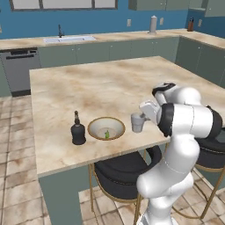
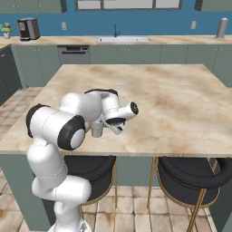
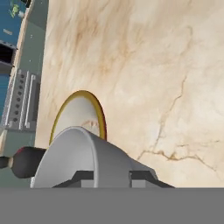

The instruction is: There is a bowl on the dining counter. Grab a lemon wedge from the fridge and place it in the bowl. Then get the liquor bottle and glass cup from the cabinet and place them next to the bowl.

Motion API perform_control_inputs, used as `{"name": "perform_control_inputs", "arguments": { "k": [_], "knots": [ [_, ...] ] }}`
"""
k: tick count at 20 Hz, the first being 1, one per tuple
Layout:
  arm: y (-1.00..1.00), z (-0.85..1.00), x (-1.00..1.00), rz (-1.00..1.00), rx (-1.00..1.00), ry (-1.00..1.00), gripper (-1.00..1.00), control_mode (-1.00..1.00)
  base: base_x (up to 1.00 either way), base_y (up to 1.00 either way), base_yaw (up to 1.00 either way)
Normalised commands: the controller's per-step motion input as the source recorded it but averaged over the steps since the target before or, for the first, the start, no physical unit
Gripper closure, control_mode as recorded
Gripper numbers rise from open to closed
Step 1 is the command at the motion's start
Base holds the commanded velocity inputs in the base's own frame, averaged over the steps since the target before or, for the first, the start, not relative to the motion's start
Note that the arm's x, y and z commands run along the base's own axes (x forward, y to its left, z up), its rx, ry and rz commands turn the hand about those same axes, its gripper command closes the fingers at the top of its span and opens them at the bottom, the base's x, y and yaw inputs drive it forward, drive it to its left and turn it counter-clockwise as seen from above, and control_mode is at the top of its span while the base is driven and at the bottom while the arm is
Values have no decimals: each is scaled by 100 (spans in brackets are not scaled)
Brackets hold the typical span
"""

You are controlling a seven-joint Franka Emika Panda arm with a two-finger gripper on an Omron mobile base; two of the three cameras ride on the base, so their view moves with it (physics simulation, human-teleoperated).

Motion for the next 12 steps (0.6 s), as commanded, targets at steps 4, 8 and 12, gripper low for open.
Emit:
{"name": "perform_control_inputs", "arguments": {
  "k": [4, 8, 12],
  "knots": [
    [0, -16, 37, 0, 0, -13, 100, -100, 0, 0, 0],
    [0, -21, 42, 0, 0, -6, 100, -100, 0, 0, 0],
    [0, -27, 42, 0, 0, 0, 100, -100, 0, 0, 0]
  ]
}}
